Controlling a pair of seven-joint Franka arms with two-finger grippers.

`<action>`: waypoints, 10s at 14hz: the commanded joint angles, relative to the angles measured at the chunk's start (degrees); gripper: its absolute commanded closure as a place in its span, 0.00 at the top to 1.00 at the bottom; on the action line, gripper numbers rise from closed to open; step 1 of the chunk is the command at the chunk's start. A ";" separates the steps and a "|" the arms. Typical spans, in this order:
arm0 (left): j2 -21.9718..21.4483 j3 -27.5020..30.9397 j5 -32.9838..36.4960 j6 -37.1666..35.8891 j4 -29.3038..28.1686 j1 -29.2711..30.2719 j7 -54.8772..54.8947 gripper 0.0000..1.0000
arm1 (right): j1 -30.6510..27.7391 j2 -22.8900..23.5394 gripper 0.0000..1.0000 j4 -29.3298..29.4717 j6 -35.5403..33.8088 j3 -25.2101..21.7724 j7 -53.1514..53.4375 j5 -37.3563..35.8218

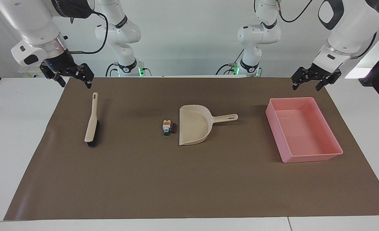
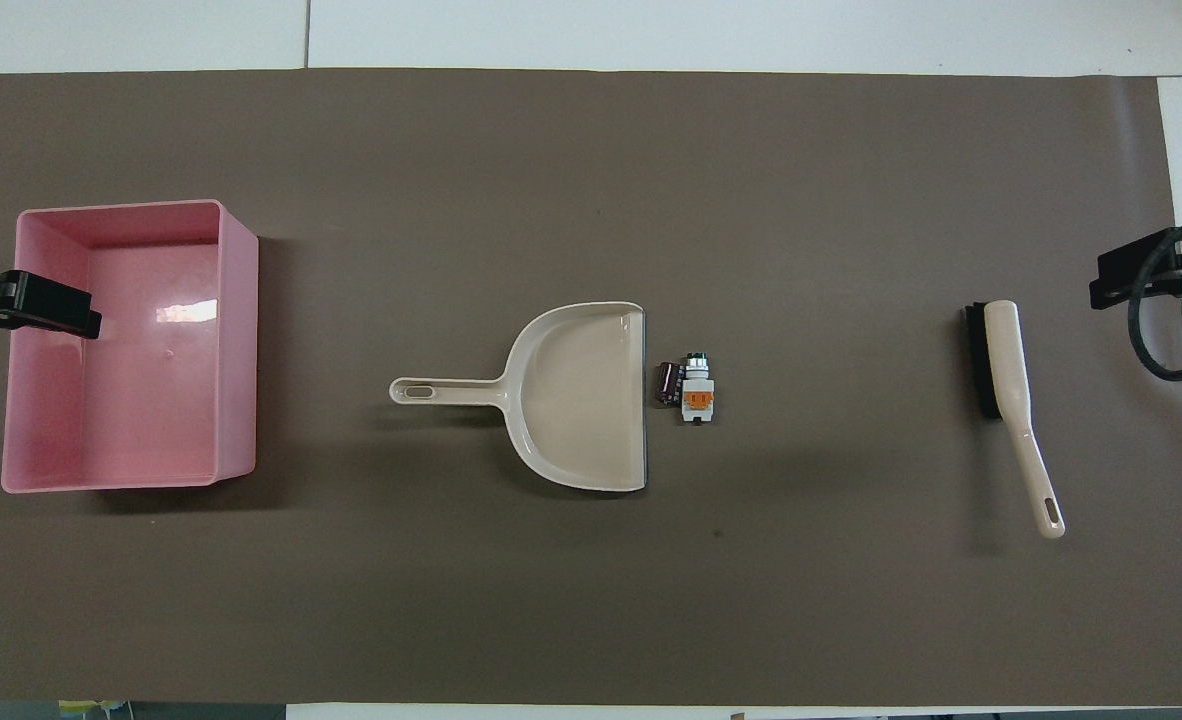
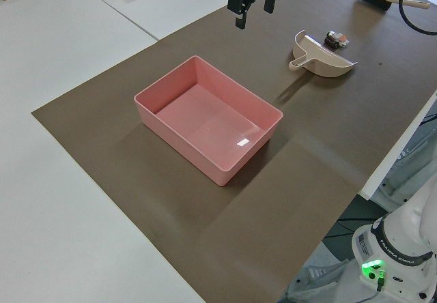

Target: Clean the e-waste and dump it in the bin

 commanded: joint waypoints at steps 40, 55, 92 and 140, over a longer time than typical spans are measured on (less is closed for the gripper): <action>9.01 -1.37 7.96 28.72 -21.70 -32.00 39.22 0.97 | -12.22 -13.93 0.00 -60.11 42.56 -0.35 -19.96 -0.59; 13.94 -1.37 9.90 31.90 -21.79 -35.43 32.10 0.83 | 7.09 -13.49 0.00 -46.75 27.62 0.36 3.31 -1.91; 18.77 -1.37 23.17 16.43 -12.74 -38.86 42.03 0.00 | 36.02 -0.49 0.00 -44.74 39.74 1.15 9.94 17.23; -5.66 -0.40 13.31 25.21 -22.05 9.12 81.32 0.00 | -10.81 -7.96 0.00 -49.30 34.30 0.45 -14.50 -4.72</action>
